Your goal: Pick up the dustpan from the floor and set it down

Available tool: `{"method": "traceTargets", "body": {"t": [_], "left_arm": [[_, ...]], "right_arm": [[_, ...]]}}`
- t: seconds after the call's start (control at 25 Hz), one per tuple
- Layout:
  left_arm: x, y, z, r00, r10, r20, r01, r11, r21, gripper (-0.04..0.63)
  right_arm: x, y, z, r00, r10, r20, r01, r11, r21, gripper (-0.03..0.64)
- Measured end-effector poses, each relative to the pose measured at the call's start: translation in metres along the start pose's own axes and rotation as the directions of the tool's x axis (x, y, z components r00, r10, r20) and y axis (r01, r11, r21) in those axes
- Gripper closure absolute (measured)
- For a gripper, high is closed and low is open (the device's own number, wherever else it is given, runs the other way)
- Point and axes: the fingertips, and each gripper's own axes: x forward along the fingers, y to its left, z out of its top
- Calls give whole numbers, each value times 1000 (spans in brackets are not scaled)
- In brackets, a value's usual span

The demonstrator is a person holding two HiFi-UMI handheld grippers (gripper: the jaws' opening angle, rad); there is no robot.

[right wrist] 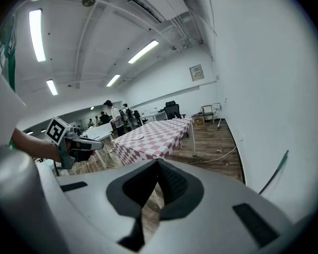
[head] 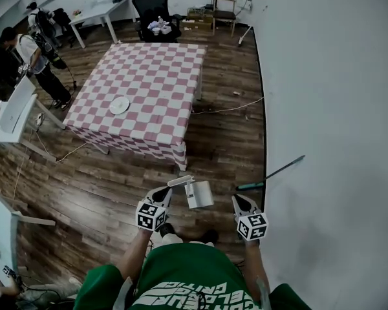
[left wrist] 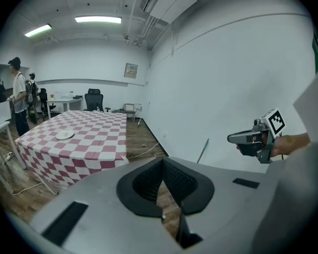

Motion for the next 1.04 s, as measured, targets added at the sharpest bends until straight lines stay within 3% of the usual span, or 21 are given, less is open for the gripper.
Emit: {"method": "traceTargets", "body": {"t": [1.04], "left_arm": [[-43,74,-24,1000,13,7,-13,998,-59,591]], "right_arm": [[61,70,1,999,18,-39,-20,998,-60,609]]}}
